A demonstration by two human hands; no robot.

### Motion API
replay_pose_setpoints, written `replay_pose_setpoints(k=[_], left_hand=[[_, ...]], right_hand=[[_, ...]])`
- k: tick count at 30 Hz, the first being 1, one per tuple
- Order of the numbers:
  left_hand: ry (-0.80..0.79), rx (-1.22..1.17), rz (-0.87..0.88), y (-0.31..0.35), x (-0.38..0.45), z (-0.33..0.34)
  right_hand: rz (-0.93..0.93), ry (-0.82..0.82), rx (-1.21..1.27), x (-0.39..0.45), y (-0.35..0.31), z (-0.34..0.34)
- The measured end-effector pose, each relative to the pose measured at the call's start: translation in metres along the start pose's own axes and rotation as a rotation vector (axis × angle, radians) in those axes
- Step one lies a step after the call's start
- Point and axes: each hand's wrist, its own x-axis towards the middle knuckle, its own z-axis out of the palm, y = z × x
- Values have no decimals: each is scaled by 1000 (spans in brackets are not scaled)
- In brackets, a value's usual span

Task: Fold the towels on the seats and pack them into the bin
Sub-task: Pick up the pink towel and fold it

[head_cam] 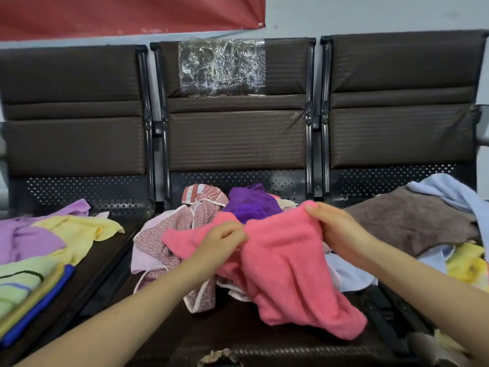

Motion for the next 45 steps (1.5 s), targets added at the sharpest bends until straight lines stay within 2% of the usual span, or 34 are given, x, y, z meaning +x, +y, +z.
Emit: replay_pose_setpoints(k=[3,6,9,10,12,13,15,17,19,22,24,26,29,31,33,34,36,40,42,45], left_hand=[[95,-104,-54,3,9,-12],[165,-160,-52,7,17,-12],[10,-119,-33,17,18,1],[-72,-115,-20,25,17,11],[-297,-252,66,20,6,12],[-330,-330,76,21,1,14],[-311,-334,55,27,6,28],[-284,-255,39,29,10,32],[-203,-430,17,21,13,20],[-78,-555,-79,32,23,3],[78,-561,-88,36,27,-16],[192,-550,-108,35,30,-31],[222,-505,-89,37,28,-43],[286,-563,-80,39,27,-52],[391,-607,-66,40,26,-67],[434,-590,-61,40,26,-76],[449,-462,-79,35,23,-93],[192,-182,-110,21,10,-112],[71,-107,-136,17,2,-114],[22,-72,-178,14,-4,-111]], right_hand=[[-13,-109,96,-6,-22,1],[-80,-244,-38,-16,-37,9],[-104,-392,-195,-22,-42,16],[-99,-426,-233,-25,-46,20],[-116,-473,-287,-30,-53,26],[-150,-472,-320,-30,-55,27],[-206,-436,-363,-29,-59,28],[-223,-396,-371,-24,-61,23],[-136,-385,-294,-20,-62,14],[70,-514,-73,-15,-62,-1],[151,-580,-55,-13,-60,-7],[211,-615,-116,-12,-56,-6],[309,-682,-372,-15,-50,-3],[386,-686,-515,-17,-46,-5],[412,-701,-535,-16,-44,-7],[393,-693,-515,-16,-44,-8],[339,-565,-361,-17,-46,-6],[148,-140,95,-9,-49,-9],[106,2,249,-4,-48,-15],[114,168,248,4,-43,-24]])
